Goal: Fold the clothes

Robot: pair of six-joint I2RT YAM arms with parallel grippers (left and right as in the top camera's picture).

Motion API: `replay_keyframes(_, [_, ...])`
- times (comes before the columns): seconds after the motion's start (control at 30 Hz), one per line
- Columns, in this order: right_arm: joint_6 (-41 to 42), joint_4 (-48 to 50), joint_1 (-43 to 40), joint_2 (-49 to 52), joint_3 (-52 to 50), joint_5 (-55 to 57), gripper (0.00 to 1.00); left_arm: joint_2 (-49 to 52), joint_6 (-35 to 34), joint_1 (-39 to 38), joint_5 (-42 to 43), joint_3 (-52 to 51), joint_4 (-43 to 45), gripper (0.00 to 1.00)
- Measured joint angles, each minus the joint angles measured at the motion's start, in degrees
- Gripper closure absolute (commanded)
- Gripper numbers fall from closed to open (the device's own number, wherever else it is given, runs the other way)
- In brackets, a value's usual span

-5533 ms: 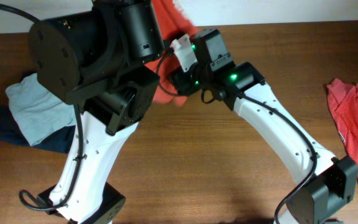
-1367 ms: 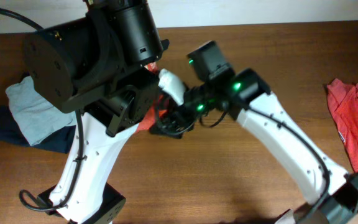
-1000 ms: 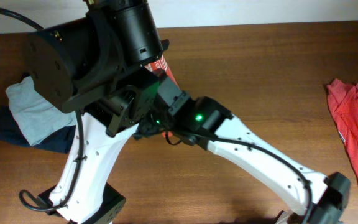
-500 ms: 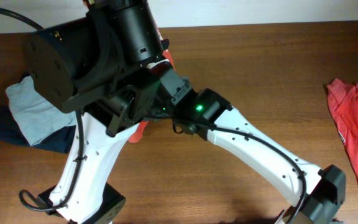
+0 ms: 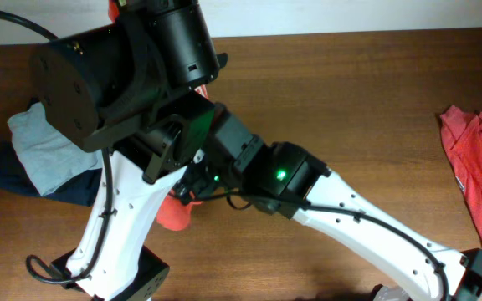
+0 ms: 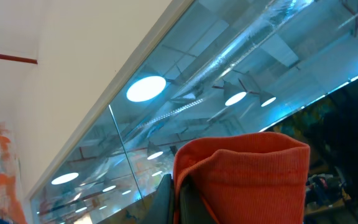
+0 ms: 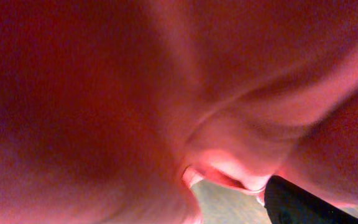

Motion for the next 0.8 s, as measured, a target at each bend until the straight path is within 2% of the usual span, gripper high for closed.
replay_keyframes(0.5, [-0.6, 2.9, 3.0, 0.0, 0.0, -0.9, 0.08, 0.0, 0.0, 0.0, 0.0, 0.0, 0.0, 1.00])
replay_keyframes(0.8, [7.6, 8.7, 3.1, 1.0, 0.0, 6.5, 0.07, 0.0, 0.0, 0.0, 0.0, 0.0, 0.0, 1.00])
